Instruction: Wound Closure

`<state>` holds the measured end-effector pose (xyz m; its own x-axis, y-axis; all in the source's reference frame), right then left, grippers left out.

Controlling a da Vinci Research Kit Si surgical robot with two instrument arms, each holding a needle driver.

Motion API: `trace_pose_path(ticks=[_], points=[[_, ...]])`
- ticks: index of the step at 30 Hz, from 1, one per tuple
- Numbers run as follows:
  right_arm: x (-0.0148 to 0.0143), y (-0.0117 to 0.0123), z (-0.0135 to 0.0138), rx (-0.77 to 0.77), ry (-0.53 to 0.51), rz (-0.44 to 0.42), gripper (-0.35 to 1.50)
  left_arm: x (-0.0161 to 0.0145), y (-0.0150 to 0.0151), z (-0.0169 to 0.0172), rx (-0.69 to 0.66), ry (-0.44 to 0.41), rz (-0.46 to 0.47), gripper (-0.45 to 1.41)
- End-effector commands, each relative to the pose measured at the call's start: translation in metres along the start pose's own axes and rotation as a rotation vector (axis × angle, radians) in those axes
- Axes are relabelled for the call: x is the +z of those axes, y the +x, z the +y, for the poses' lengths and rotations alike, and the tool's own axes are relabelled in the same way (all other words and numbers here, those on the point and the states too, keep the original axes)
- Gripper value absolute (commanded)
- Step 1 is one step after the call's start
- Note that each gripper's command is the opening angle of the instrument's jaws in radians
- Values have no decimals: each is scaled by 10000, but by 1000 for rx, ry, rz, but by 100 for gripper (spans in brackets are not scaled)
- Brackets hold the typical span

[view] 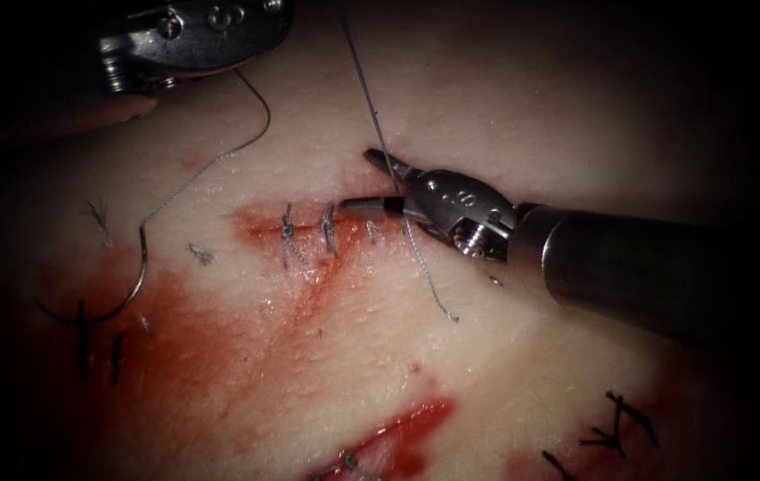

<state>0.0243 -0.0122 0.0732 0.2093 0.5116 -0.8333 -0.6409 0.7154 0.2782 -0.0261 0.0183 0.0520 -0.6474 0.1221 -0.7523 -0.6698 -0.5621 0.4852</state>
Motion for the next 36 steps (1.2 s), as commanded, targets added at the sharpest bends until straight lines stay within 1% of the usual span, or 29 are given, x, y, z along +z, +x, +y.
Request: trace_pose_path(ticks=[1,5,8,10,11,13,14,15,19,22,23,24,25,26,27,31,32,33,34,35,36], points=[[12,1,-2,0,2,4,143,10,3,-2,0,4,3,-45],[17,2,-6,-12,1,5,143,10,3,-1,0,3,6,-45],[18,1,-7,-12,2,9,140,9,3,-1,1,4,7,-45],[19,0,-10,-14,4,11,126,9,4,0,1,5,7,-45],[19,0,-10,-14,4,11,126,9,4,0,1,5,7,-45],[19,-1,-13,-15,5,10,95,7,4,1,2,5,8,-45],[19,-2,-14,-22,6,8,59,7,4,1,2,6,8,-45],[20,-5,-18,-37,4,-26,-35,4,5,3,3,7,10,-45],[22,-4,-16,-59,0,-27,-35,-3,9,5,6,8,16,-45],[17,-2,-11,-63,4,-20,-35,-13,13,6,8,8,21,-45],[15,-1,-8,-62,6,-9,-5,-16,13,6,9,9,22,-45],[12,0,-5,-61,9,-1,41,-19,14,7,10,10,25,-45],[9,1,-2,-60,15,7,64,-24,15,10,13,12,28,-45],[4,2,1,-60,16,6,79,-29,15,14,16,15,31,-45],[-11,3,11,-58,-1,-5,84,-39,15,24,23,24,40,-45],[-46,2,44,-57,-36,-29,88,-61,13,44,48,-35,35,-45],[-67,-1,66,-59,-45,-38,88,-70,11,51,50,-68,31,-45],[-67,-1,66,-59,-45,-38,88,-70,11,51,50,-68,31,-45],[-94,-6,94,-63,-55,-43,88,-89,4,67,82,-137,20,-45],[-94,-6,94,-63,-55,-43,88,-89,4,67,82,-137,20,-45],[-101,-8,102,-63,-63,-41,88,-96,0,77,101,-183,7,-45]])
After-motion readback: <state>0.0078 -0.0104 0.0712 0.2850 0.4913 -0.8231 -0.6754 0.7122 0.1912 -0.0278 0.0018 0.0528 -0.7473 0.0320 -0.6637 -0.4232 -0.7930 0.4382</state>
